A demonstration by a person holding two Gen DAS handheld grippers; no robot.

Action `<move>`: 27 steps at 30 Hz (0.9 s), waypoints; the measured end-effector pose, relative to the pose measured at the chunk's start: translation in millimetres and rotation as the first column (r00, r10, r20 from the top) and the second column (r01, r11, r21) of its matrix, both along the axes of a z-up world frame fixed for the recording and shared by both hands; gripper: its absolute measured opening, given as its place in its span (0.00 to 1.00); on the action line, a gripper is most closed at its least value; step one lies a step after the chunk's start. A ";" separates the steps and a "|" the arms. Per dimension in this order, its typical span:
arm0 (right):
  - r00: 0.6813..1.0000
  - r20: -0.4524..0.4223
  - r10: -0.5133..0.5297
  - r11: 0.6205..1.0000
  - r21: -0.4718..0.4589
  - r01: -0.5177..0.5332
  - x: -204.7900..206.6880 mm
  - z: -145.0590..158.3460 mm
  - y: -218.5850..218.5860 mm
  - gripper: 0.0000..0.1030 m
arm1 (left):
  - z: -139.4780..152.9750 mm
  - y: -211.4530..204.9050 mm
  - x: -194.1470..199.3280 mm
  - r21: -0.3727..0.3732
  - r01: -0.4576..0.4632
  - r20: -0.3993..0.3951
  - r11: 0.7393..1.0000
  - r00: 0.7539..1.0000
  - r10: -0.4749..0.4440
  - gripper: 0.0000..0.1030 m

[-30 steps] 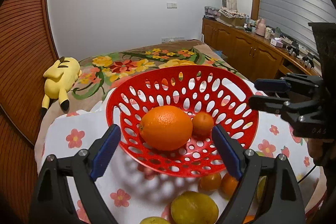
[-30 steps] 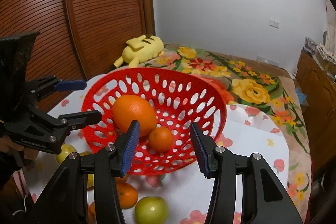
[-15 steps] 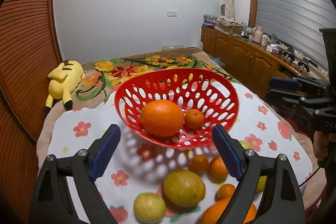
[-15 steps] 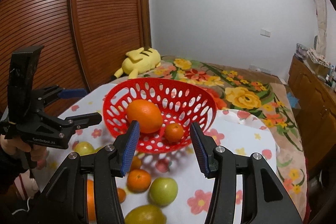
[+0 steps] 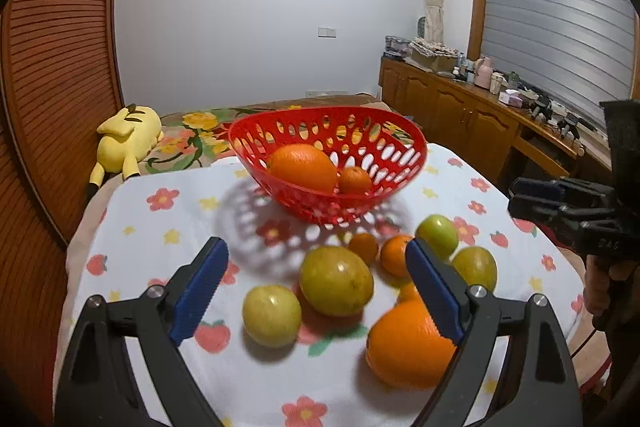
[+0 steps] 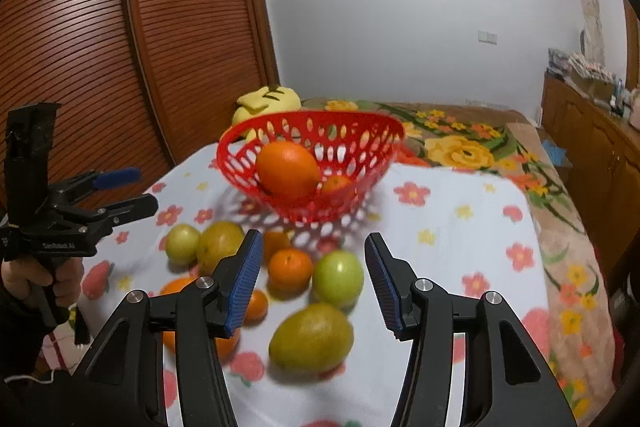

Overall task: Organize fruits
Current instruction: 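Move both grippers back toward the remaining fruit on the table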

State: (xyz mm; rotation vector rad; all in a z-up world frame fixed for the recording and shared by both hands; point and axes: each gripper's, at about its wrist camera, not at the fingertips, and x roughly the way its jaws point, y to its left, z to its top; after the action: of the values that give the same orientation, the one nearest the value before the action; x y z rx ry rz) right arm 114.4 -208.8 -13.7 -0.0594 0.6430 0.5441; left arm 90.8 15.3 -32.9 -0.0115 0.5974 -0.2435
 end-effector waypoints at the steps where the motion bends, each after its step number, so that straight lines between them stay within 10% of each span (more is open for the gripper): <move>1: 1.000 -0.007 -0.003 1.000 -0.005 0.003 -2.5 -5.2 -0.1 0.53 | -1.9 -1.0 -1.7 -0.006 0.002 0.000 1.000 1.000 -0.002 0.88; 27: 0.985 -0.171 -0.001 1.000 -0.022 -0.002 4.2 -73.0 5.8 0.65 | -34.3 -39.7 -16.1 -0.042 0.055 -0.043 0.998 0.997 -0.057 0.88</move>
State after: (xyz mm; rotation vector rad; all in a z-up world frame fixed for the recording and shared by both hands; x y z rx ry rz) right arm 118.6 -203.0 -86.7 -0.0337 0.8162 0.5465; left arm 74.7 -24.4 -67.2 -0.0393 0.6374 -0.3105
